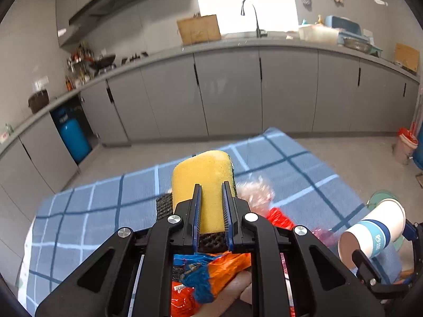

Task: Collect trash
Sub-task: 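Carry the cup and sponge over the teal basin with both tools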

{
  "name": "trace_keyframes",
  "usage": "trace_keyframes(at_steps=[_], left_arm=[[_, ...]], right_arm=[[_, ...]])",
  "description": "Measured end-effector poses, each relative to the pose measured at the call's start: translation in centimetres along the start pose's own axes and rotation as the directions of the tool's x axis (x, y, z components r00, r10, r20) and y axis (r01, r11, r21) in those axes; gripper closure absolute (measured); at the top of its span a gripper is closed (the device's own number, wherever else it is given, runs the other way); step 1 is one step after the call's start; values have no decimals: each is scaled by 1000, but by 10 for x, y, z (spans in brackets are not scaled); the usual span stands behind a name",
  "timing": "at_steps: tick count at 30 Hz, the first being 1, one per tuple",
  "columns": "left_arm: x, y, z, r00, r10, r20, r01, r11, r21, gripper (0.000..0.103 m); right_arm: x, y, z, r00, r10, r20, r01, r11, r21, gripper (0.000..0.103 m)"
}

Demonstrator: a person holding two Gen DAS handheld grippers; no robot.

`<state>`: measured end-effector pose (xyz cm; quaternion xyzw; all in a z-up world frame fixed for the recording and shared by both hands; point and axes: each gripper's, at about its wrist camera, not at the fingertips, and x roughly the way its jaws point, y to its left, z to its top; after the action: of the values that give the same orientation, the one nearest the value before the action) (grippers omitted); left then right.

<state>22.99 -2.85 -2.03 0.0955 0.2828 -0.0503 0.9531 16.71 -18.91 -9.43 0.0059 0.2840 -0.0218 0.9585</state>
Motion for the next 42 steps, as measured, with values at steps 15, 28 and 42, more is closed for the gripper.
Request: trace_keyframes(at_steps=[15, 28, 42], left_arm=[[-13, -127, 7, 976, -216, -5, 214, 964, 157, 87], [4, -244, 0, 927, -367, -76, 374, 892, 255, 87], [46, -329, -25, 846, -491, -206, 531, 811, 248, 87]], right_arm=[[-21, -98, -9, 983, -181, 18, 178, 978, 108, 19], [-19, -205, -50, 943, -324, -73, 332, 921, 203, 19], [5, -259, -77, 924, -363, -121, 382, 892, 242, 19]])
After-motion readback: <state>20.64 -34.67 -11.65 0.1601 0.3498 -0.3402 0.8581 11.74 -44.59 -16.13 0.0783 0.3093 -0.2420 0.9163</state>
